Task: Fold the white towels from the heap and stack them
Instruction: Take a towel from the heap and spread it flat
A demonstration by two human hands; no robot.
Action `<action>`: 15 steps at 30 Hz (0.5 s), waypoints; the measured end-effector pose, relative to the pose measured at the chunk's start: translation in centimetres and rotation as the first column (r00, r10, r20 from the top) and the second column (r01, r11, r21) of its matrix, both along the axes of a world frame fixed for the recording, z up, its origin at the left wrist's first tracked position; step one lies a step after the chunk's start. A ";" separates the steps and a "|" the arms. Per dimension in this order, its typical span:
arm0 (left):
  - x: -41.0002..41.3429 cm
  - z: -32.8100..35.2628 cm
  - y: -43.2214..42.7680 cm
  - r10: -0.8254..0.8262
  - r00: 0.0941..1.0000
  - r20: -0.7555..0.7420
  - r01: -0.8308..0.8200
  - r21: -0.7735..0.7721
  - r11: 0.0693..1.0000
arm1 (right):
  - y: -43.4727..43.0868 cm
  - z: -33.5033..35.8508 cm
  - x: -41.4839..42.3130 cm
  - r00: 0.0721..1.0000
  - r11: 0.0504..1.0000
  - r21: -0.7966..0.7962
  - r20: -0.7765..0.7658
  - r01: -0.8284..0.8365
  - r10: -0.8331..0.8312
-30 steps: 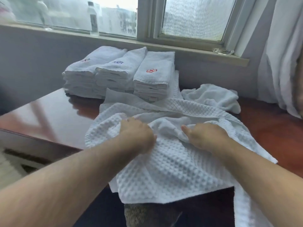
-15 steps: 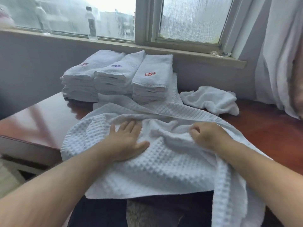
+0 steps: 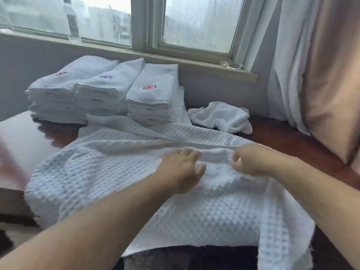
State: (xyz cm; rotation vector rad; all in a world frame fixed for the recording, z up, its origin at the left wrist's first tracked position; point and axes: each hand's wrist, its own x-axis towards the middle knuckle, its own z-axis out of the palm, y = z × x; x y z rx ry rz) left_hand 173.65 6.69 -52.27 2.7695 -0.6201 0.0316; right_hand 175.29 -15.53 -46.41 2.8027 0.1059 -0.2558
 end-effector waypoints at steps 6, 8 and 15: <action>0.7 -2.7 -1.5 -0.206 0.975 -0.077 0.217 0.185 0.958 | -7.0 1.4 -2.4 0.897 0.945 -0.169 -0.303 0.282 -0.322; 0.4 -3.0 -1.7 -0.263 0.959 -0.105 0.280 0.205 0.938 | -9.0 0.9 -1.7 0.850 0.898 -0.076 -0.298 0.433 -0.434; 0.1 -3.2 -1.0 -0.180 0.980 -0.082 0.189 0.129 0.973 | -7.3 -6.5 0.2 0.953 0.895 0.360 0.052 0.261 -0.299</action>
